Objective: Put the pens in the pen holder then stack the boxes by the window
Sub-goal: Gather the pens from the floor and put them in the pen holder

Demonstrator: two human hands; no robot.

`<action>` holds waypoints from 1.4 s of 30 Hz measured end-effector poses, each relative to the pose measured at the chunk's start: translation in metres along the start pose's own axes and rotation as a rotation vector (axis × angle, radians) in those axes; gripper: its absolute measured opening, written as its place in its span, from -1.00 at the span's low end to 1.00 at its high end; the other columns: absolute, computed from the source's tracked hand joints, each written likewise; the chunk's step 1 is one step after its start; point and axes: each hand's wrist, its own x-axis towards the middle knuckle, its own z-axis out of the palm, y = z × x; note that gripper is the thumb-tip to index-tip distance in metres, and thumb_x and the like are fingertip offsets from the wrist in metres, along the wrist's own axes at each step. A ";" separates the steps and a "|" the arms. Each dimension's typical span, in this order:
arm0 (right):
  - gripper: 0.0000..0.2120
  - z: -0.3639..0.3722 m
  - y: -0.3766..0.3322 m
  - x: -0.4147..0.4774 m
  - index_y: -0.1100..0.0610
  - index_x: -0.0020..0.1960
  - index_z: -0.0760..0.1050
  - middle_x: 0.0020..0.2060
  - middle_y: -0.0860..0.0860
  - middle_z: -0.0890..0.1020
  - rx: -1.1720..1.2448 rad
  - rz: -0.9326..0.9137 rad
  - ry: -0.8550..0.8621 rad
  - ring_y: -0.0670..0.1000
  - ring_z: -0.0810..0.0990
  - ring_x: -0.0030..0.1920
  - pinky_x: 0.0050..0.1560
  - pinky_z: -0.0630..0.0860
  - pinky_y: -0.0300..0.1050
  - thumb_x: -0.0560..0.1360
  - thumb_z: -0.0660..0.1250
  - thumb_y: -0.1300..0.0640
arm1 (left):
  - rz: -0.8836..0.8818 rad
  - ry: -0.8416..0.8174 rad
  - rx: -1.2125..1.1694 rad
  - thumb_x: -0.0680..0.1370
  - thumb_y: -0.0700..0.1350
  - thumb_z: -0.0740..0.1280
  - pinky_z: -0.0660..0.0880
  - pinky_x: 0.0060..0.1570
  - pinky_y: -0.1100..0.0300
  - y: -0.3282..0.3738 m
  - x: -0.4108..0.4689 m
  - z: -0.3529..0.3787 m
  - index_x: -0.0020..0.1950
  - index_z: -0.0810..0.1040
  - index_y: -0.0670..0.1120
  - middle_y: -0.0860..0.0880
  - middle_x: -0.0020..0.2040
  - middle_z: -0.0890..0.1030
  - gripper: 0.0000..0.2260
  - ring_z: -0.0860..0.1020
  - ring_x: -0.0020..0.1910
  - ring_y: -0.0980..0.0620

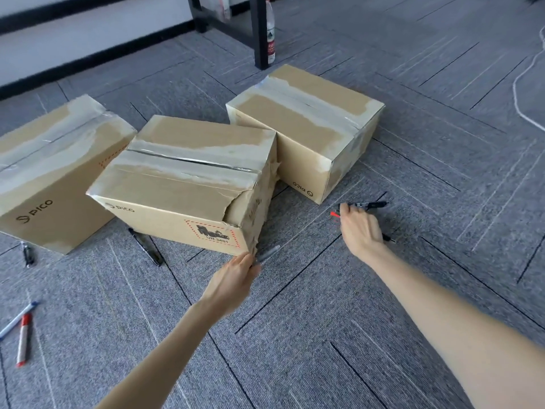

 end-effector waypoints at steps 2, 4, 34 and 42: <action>-0.55 -0.001 0.001 0.010 0.31 0.38 0.26 -0.03 0.17 0.60 -0.030 0.001 0.000 0.03 0.59 -0.28 -0.36 0.51 -0.18 0.50 0.22 0.40 | -0.016 -0.006 0.025 0.65 0.00 0.07 0.56 -0.16 0.19 -0.003 -0.002 -0.003 0.15 0.45 -0.11 0.03 -0.08 0.51 -0.73 0.52 -0.22 0.09; -0.49 -0.002 0.000 0.015 0.32 0.41 0.24 -0.02 0.17 0.61 -0.066 0.001 -0.012 0.03 0.61 -0.25 -0.36 0.50 -0.18 0.48 0.24 0.42 | -0.022 -0.011 0.097 0.67 -0.03 0.06 0.45 -0.34 0.31 -0.009 -0.005 -0.005 0.14 0.43 -0.11 0.04 -0.13 0.48 -0.77 0.41 -0.35 0.16; -0.63 -0.015 -0.142 -0.060 0.25 -0.06 0.49 -0.36 0.10 0.59 0.171 -0.601 0.475 -0.02 0.49 -0.48 -0.64 0.42 -0.21 0.43 0.02 0.05 | -0.990 0.504 -0.123 0.58 0.06 0.26 0.45 -0.02 0.01 -0.112 -0.024 -0.080 0.26 0.32 -0.23 -0.24 0.18 0.43 -0.58 0.52 -0.01 -0.20; -0.41 -0.013 -0.155 -0.071 0.27 0.10 0.35 -0.27 0.17 0.66 0.146 -0.743 0.473 -0.02 0.55 -0.45 -0.63 0.46 -0.26 0.25 0.51 0.00 | -1.034 0.475 -0.177 0.49 0.07 0.38 0.56 -0.17 0.10 -0.148 0.002 -0.078 0.19 0.48 -0.22 -0.17 0.02 0.60 -0.57 0.59 -0.11 -0.11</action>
